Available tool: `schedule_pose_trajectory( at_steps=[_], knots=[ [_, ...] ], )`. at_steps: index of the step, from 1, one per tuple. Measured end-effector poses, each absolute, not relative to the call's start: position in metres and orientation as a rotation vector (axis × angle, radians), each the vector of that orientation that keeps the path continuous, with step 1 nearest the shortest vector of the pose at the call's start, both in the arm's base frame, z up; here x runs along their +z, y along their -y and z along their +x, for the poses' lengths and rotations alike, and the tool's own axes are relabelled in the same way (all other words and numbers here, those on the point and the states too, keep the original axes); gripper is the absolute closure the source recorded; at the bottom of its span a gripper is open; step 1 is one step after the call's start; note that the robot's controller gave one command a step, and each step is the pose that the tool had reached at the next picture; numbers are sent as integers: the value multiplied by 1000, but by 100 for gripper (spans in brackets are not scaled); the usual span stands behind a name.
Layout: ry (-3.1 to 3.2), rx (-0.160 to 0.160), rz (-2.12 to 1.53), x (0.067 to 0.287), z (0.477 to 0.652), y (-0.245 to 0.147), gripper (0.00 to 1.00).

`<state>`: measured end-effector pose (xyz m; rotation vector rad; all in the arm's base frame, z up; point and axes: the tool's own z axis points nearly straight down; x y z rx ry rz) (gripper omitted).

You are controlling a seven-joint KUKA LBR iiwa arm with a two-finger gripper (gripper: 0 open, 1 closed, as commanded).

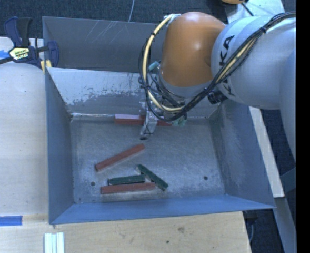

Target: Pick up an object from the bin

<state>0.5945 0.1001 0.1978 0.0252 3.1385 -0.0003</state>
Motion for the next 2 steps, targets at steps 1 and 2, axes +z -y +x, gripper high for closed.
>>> schedule_pose_trajectory(
  at_steps=[1,2],
  knots=[
    [-3139,0,25,198,594,-100,100],
    [-3133,2,-297,233,595,-82,100]
  ],
)
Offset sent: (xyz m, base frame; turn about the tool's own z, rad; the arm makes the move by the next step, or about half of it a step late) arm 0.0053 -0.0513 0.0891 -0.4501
